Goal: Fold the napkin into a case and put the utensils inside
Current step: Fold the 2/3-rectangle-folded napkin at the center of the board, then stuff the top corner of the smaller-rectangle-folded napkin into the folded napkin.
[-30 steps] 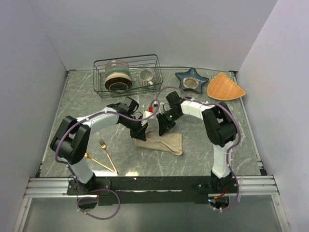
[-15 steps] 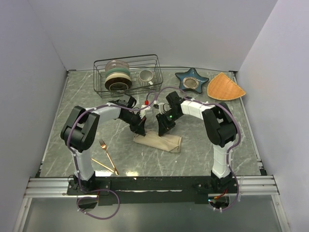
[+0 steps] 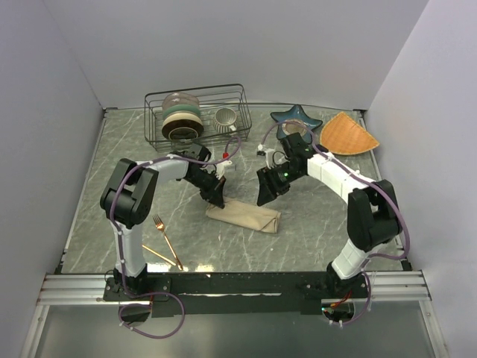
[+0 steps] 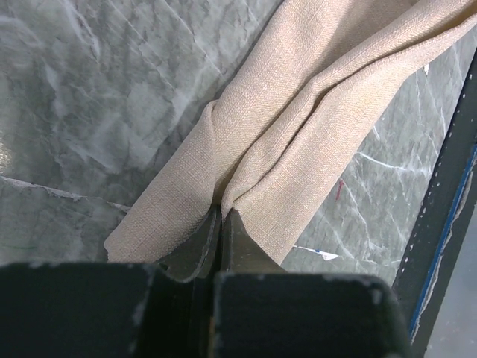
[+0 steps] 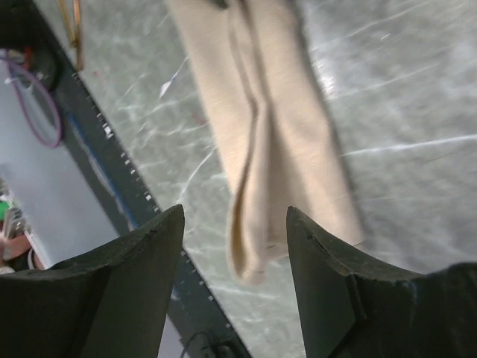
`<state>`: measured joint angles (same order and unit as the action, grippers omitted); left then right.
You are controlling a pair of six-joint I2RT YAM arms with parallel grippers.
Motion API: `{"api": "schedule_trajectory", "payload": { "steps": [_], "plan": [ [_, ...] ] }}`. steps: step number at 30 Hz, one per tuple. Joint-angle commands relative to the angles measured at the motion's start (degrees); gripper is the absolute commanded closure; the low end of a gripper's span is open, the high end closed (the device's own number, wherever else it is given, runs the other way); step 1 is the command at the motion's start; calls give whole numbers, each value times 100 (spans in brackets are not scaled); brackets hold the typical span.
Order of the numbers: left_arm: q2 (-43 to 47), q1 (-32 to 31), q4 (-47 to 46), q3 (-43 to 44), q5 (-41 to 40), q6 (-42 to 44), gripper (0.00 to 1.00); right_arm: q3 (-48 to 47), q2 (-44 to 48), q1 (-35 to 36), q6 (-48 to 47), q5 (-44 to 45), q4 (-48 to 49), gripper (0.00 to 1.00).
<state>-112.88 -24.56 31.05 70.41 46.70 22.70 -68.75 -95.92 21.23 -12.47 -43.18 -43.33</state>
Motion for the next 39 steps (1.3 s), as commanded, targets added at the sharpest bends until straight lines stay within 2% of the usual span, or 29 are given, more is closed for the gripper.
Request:
{"api": "schedule_trajectory", "payload": {
  "steps": [1,5,9,11,12,13,15,23,26,30,32,35,39],
  "plan": [
    [-217,56,94,245,-108,-46,99,370,258,82,95,-297,-228,37],
    [-331,65,165,341,-117,-134,99,547,56,118,96,-121,-193,48],
    [-401,100,182,421,-47,-239,99,477,-364,135,8,-7,-237,47],
    [-419,118,200,429,-64,-231,99,442,-489,135,-71,255,-194,51],
    [-419,109,209,429,-73,-222,99,424,-576,127,-89,353,-150,57],
    [-419,126,209,429,-73,-213,99,407,-612,127,-54,467,-88,70],
    [-428,162,209,438,-64,-231,99,380,-769,118,-45,828,79,82],
    [-481,170,253,438,-55,-275,99,239,-1236,206,25,1838,413,89],
    [-367,170,261,377,6,-205,99,152,-1289,250,-19,1857,168,82],
    [-33,162,253,228,304,-12,99,29,-606,145,69,1226,-61,63],
    [230,153,113,78,471,6,99,-33,-193,74,218,839,-35,57],
    [512,118,-2,-80,604,24,99,72,273,30,455,320,377,50],
    [697,56,-90,-220,726,112,99,265,407,91,1235,-278,1263,39]
  ]
}}
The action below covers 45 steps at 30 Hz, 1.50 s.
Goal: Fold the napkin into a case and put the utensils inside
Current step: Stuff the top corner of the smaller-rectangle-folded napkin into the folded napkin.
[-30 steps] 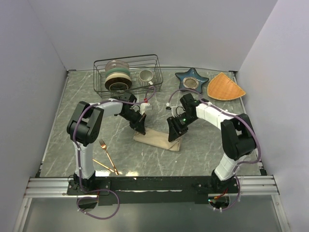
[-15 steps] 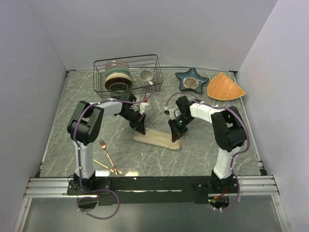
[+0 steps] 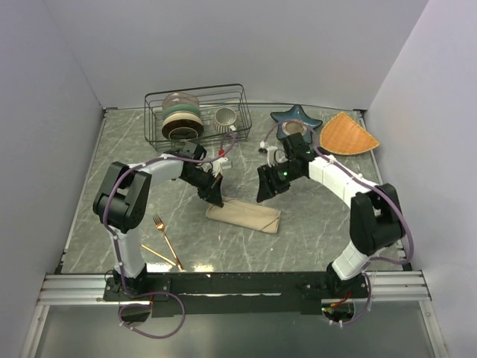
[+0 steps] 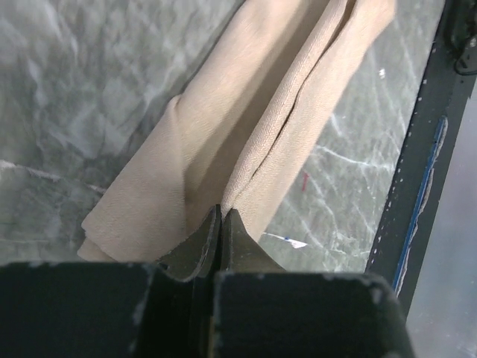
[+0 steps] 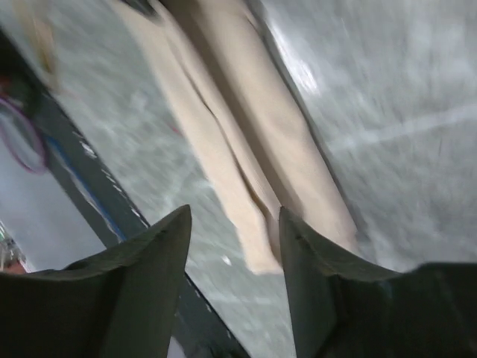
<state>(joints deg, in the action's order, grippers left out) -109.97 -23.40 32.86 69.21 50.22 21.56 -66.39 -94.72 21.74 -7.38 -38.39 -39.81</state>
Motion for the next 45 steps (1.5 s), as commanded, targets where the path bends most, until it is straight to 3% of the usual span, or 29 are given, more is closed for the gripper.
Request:
{"api": "schedule_trajectory", "payload": {
  "steps": [1,7,13,22,38,45],
  "plan": [
    [467,-68,-298,-127,401,234,99,64,270,93,990,-801,1323,39],
    [415,-69,-71,-92,647,462,99,179,-99,638,1598,-968,2660,31],
    [275,-77,150,48,797,630,99,188,-574,964,1775,-1004,3233,27],
    [81,-33,431,242,964,814,99,188,-882,1219,1371,-459,2989,28],
    [-200,98,687,541,1271,727,99,319,-1224,1438,1414,-388,2997,47],
    [-244,160,783,550,1298,797,99,557,-1119,1500,1494,-555,3243,41]
  ]
}}
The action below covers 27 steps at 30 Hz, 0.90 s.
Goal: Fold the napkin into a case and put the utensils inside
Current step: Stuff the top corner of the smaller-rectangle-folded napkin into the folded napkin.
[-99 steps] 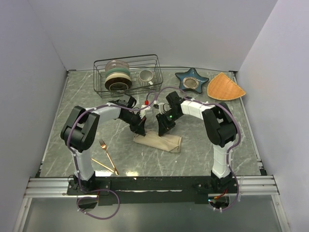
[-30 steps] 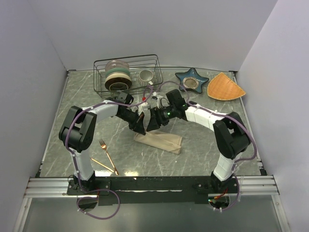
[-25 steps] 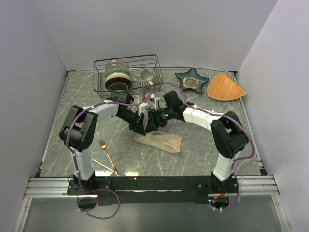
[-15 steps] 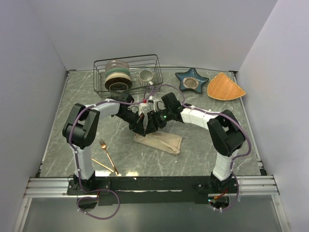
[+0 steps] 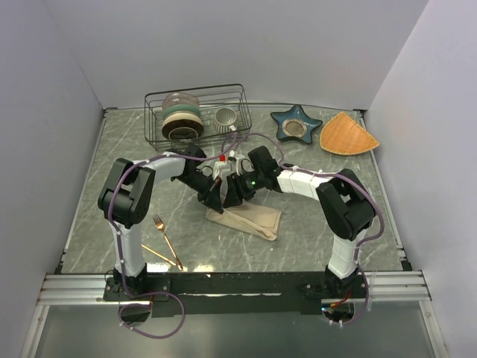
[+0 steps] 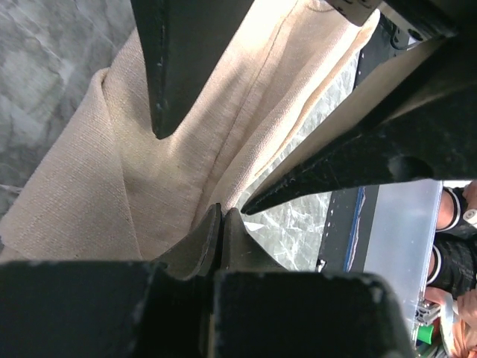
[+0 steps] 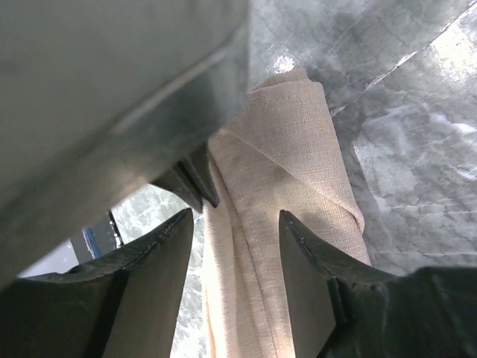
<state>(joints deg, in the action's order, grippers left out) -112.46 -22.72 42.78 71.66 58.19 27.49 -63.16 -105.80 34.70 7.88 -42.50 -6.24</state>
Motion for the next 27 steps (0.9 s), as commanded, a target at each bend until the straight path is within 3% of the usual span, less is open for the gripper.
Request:
{"api": "schedule_trajectory", "payload": {
  "steps": [1,14,20,27],
  "plan": [
    [5,101,-200,305,509,213,99,286,59,204,-49,-153,-88,41],
    [-21,215,-139,349,597,328,99,998,1008,-358,171,-443,597,37],
    [-188,215,150,577,693,468,99,902,1193,-157,-224,-365,668,34],
    [-320,215,502,762,834,653,99,393,746,213,-726,233,360,35]
  ]
}}
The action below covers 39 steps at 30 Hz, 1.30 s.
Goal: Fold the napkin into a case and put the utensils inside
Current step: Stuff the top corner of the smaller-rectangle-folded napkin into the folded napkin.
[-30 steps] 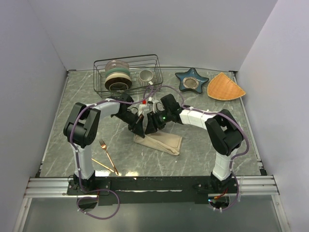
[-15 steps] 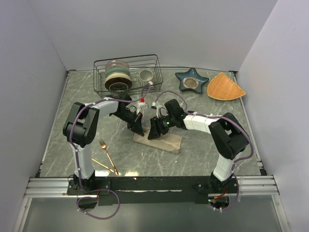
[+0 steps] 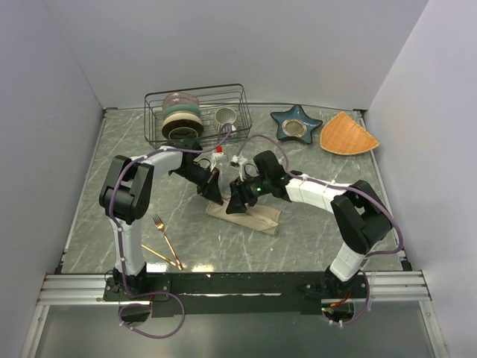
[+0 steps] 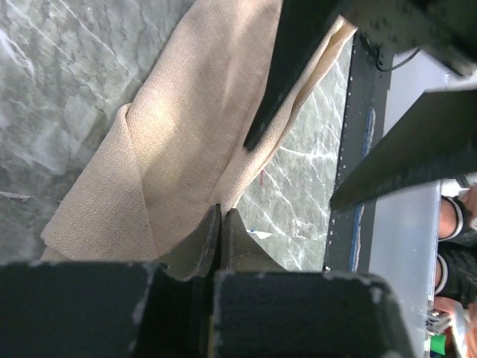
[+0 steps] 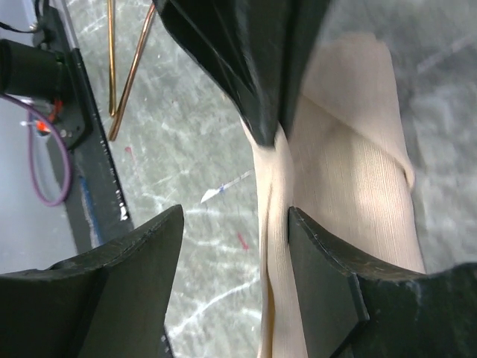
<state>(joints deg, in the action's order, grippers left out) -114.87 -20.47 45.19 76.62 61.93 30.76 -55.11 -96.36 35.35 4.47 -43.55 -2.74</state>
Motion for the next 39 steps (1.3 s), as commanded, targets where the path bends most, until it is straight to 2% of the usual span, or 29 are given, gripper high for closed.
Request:
{"api": "schedule_trajectory", "payload": {
  "steps": [1,9,11,12,13,14,15,16,17,18,19,22,25,31,39],
  "plan": [
    [-97,-10,297,301,495,377,99,-447,-260,173,-394,373,11,36],
    [-202,-10,534,354,557,571,99,-650,-621,279,-667,681,116,41],
    [-211,-10,544,380,566,580,99,-650,-656,279,-641,699,160,46],
    [-220,-10,544,371,574,589,99,-641,-656,279,-606,690,177,56],
    [-220,-10,552,371,566,589,99,-615,-648,279,-579,681,204,60],
    [-229,-1,544,371,592,580,99,-597,-621,279,-561,664,247,74],
    [-238,8,526,363,618,519,98,-554,-604,279,-544,620,248,80],
    [-212,25,422,319,636,449,92,-527,-569,288,-544,585,248,86],
    [-194,95,360,292,645,387,88,-501,-516,270,-544,558,231,97],
    [-159,139,263,249,636,230,83,-440,-472,279,-561,523,213,100],
    [-45,192,158,126,627,141,74,-404,-437,262,-561,514,204,100],
    [279,420,-396,-190,496,-210,59,-298,-340,218,-544,444,160,100],
    [447,482,-389,-305,381,-1,50,-272,-340,156,-482,348,142,100],
    [492,491,-221,-428,337,334,43,-333,-384,77,-456,207,125,100],
    [430,439,-230,-525,241,492,39,-430,-560,-46,-87,5,142,100]
  ]
}}
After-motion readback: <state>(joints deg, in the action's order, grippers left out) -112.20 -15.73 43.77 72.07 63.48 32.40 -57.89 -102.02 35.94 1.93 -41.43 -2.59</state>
